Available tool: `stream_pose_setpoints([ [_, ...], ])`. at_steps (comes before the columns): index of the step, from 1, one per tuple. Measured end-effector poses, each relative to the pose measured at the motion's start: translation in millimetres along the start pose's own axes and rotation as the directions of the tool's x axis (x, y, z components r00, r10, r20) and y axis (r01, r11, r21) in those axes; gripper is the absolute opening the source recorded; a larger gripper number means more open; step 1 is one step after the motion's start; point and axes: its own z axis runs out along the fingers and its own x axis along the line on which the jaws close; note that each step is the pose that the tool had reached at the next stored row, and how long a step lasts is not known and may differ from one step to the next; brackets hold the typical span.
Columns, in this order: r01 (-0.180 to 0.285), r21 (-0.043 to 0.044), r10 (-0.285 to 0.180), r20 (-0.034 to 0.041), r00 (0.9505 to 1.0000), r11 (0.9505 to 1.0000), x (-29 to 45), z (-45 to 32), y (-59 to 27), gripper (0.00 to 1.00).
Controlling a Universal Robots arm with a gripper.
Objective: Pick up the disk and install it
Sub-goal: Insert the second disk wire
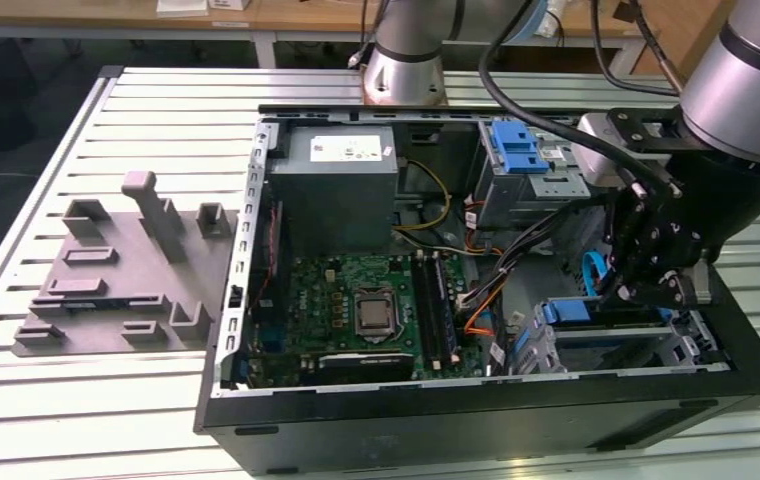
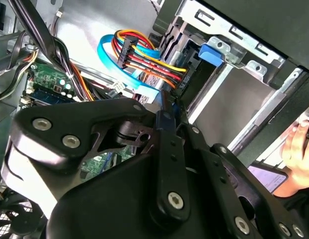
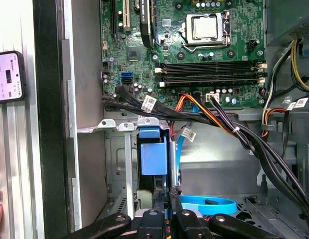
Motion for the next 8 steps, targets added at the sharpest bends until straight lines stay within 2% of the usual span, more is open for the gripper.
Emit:
stream_pose_setpoints([
  [8, 0.0, -0.0001, 0.0, 0.0007, 1.0, 1.0, 0.7, 1.5, 0.0, 0.16],
])
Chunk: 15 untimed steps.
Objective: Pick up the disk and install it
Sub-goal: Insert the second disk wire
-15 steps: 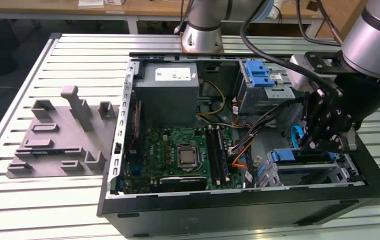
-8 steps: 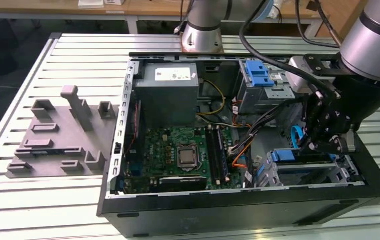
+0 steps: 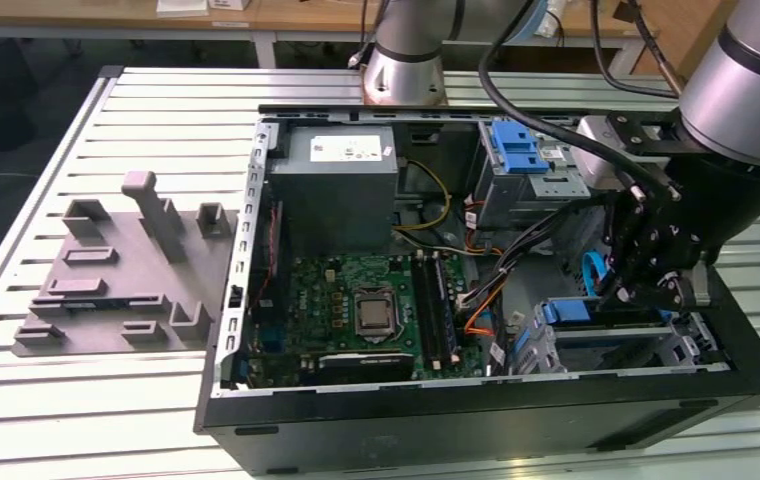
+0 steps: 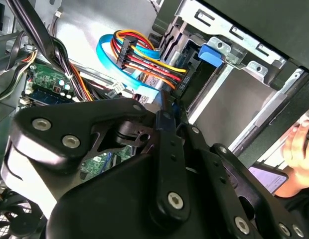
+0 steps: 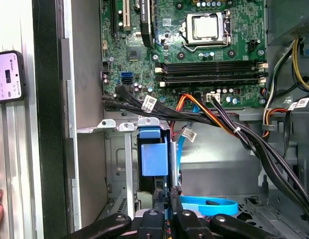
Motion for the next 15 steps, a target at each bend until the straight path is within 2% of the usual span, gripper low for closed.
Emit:
stream_pose_setpoints([
  [1, 0.0, 0.0, 0.0, 0.0, 1.0, 1.0, 0.1, 0.0, 0.0, 0.17],
  [2, 0.0, 0.0, 0.0, -0.0001, 1.0, 1.0, 0.1, 0.0, 0.0, 0.24],
  [9, 0.0, -0.0005, 0.0, -0.0001, 1.0, 1.0, 0.1, -0.6, 0.0, 0.24],
  [11, 0.0, -0.0005, 0.0, -0.0002, 1.0, 1.0, 0.1, -0.7, 0.0, 0.25],
  [12, 0.0, -0.0005, 0.0, -0.0002, 1.0, 1.0, 0.1, -0.8, 0.0, 0.31],
  [15, 0.0, -0.0005, 0.0, -0.0008, 1.0, 1.0, 0.2, -2.3, 0.0, 0.31],
])
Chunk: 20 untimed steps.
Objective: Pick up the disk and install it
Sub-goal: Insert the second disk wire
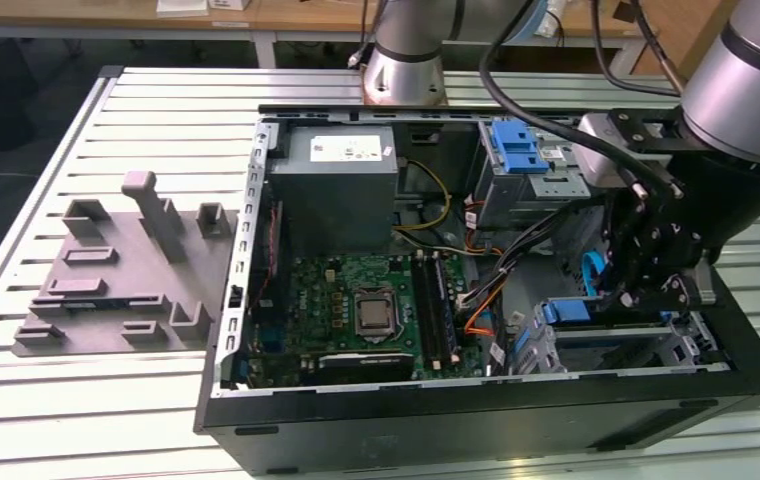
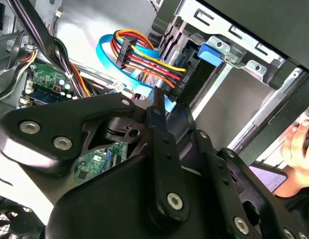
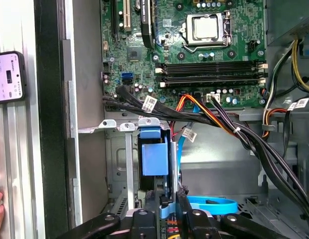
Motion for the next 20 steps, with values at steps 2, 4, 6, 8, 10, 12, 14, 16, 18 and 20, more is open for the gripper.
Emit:
stream_pose_setpoints([
  [2, 0.0, -0.0002, 0.0, 0.0002, 1.0, 1.0, 0.1, -1.9, 0.0, 0.31],
  [4, 0.0, -0.0011, 0.0, 0.0002, 1.0, 1.0, 0.2, -5.1, -0.1, 0.31],
  [6, 0.0, -0.002, 0.0, 0.0002, 1.0, 1.0, 0.3, -8.1, -0.1, 0.31],
  [8, 0.0, -0.0025, 0.0, 0.0002, 1.0, 1.0, 0.4, -11.1, -0.1, 0.31],
  [10, 0.0, -0.003, 0.0, 0.0001, 1.0, 1.0, 0.5, -14.2, -0.2, 0.31],
  [12, 0.0, -0.0031, 0.0, 0.0001, 1.0, 1.0, 0.6, -16.2, -0.2, 0.29],
  [14, 0.0, -0.0031, 0.0, 0.0005, 1.0, 1.0, 0.6, -16.1, -0.2, 0.23],
  [16, 0.0, -0.0031, 0.0, 0.0004, 1.0, 1.0, 0.6, -16.2, -0.2, 0.16],
  [18, 0.0, -0.0031, 0.0, 0.0001, 1.0, 1.0, 0.6, -16.4, -0.2, 0.11],
  [20, 0.0, -0.0031, 0.0, 0.0002, 1.0, 1.0, 0.6, -16.4, -0.2, 0.11],
])
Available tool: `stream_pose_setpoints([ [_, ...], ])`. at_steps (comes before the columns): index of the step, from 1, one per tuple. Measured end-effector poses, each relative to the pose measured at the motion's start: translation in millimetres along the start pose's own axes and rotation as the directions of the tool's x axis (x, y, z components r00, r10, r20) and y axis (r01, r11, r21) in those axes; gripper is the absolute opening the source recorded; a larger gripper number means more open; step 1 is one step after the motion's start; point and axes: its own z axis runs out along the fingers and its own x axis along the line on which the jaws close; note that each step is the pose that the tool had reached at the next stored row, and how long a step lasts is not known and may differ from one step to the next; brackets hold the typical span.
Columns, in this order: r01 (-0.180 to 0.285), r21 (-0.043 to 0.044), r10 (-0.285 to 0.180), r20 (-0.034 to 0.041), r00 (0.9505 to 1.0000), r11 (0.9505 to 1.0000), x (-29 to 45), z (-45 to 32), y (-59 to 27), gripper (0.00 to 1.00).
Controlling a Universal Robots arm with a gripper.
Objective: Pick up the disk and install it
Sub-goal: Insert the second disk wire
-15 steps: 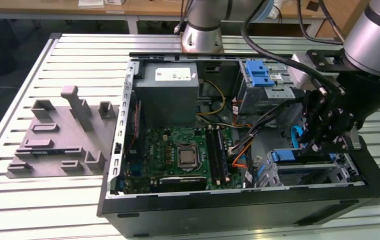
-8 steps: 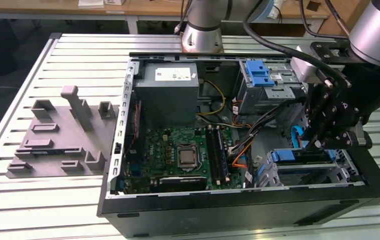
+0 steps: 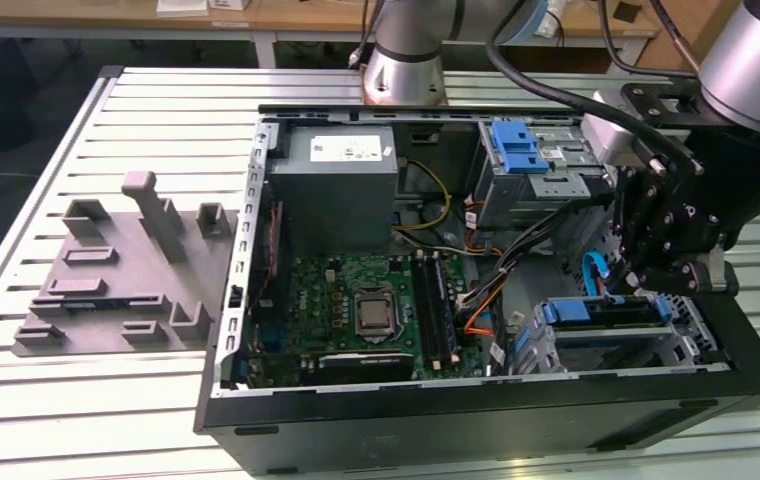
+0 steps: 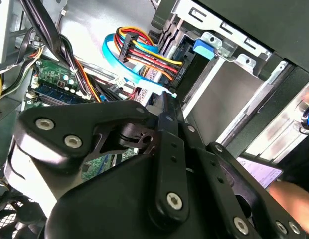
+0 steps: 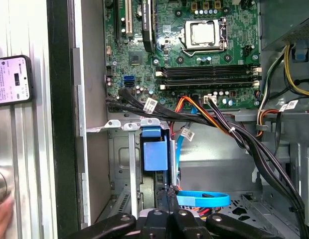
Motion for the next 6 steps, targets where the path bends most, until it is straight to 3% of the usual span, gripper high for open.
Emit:
stream_pose_setpoints([
  [6, 0.0, 0.0, 0.0, 0.0, 1.0, 1.0, 0.0, -0.9, 0.0, 0.11],
])
